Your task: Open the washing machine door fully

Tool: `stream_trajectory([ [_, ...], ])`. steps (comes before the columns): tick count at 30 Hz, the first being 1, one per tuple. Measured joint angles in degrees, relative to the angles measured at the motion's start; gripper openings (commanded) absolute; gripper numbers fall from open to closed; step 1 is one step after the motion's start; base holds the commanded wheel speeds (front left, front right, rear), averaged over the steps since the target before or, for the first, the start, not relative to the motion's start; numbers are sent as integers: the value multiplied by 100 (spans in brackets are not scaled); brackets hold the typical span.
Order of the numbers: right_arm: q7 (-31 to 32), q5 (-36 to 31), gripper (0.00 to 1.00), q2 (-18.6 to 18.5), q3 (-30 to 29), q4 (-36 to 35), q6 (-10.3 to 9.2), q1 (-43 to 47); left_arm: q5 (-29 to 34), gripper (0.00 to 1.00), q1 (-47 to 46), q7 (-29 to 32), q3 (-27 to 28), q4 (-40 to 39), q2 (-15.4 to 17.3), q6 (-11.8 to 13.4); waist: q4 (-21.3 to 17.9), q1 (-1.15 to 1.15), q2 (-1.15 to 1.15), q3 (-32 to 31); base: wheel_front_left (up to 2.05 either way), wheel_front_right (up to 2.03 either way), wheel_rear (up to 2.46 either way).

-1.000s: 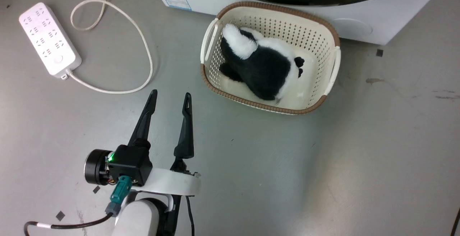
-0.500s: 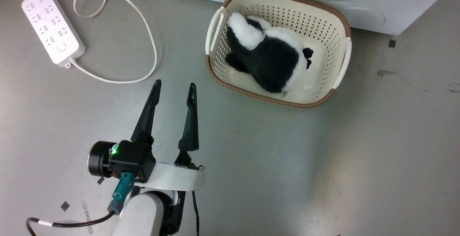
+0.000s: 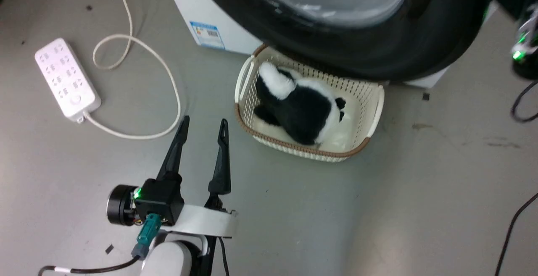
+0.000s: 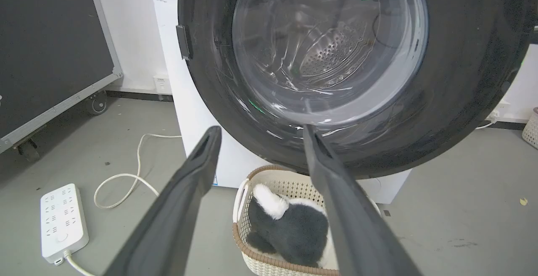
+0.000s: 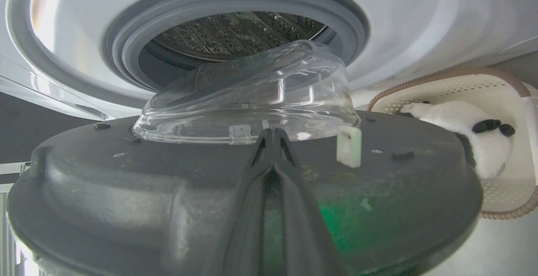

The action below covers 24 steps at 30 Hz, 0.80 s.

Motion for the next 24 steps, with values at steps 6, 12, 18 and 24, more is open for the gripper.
stream_trajectory([
  [6, 416, 275, 0, 560, 152, -466, 0, 839, 7, 100, 257, 1, 59, 148, -1, -59, -117, 0, 0, -494, 0, 0, 0],
  [12, 954, 677, 0, 781, 476, -950, 0, 1628, 8, 100, 488, 0, 94, 258, -1, -112, -194, 0, 0, -917, 0, 0, 0],
  [18, 1271, 1902, 0, 746, 1545, -804, 0, 2093, 4, 100, 717, 1, 64, 361, -1, -189, -201, 0, 0, -1254, 0, 0, 0],
  [24, 1247, 3521, 0, 776, 3039, -937, 0, 2637, -3, 100, 861, 0, -19, 425, -2, -210, -166, 1, 0, -1452, 0, 0, 0],
])
